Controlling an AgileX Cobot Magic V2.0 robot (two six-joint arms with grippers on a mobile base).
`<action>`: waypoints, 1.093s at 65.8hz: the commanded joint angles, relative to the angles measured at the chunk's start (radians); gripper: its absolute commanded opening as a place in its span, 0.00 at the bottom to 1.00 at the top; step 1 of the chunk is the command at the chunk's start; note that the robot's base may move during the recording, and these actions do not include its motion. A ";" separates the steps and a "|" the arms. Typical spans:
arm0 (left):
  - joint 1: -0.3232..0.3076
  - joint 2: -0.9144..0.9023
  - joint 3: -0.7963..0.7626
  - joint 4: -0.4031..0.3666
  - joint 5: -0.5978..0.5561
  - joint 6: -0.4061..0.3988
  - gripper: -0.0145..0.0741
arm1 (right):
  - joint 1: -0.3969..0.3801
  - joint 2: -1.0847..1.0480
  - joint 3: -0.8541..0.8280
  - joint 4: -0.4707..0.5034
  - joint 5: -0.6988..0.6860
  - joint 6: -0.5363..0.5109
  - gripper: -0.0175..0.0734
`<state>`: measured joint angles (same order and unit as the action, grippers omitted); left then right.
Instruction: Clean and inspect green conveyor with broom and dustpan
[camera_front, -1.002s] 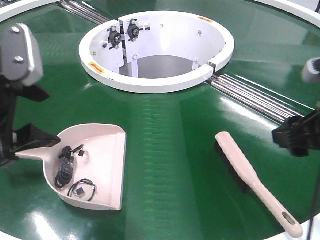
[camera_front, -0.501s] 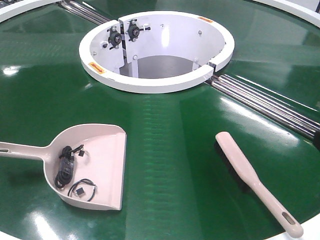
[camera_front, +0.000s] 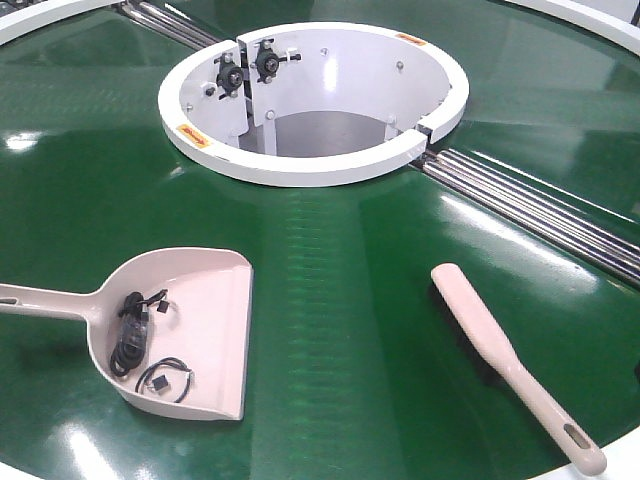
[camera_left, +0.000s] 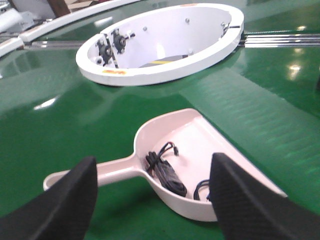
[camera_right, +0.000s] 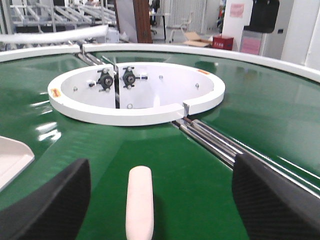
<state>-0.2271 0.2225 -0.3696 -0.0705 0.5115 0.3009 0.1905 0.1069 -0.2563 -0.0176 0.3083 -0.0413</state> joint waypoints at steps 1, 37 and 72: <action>-0.007 -0.004 0.031 0.004 -0.161 -0.043 0.67 | 0.001 0.004 0.010 -0.001 -0.160 -0.008 0.81; -0.007 -0.005 0.043 0.003 -0.178 -0.042 0.15 | 0.001 0.005 0.017 0.000 -0.146 -0.008 0.18; -0.007 -0.005 0.043 0.003 -0.178 -0.042 0.15 | 0.001 0.005 0.017 0.000 -0.146 -0.008 0.18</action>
<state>-0.2271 0.2078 -0.3011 -0.0626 0.4011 0.2689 0.1905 0.1011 -0.2132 -0.0155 0.2346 -0.0413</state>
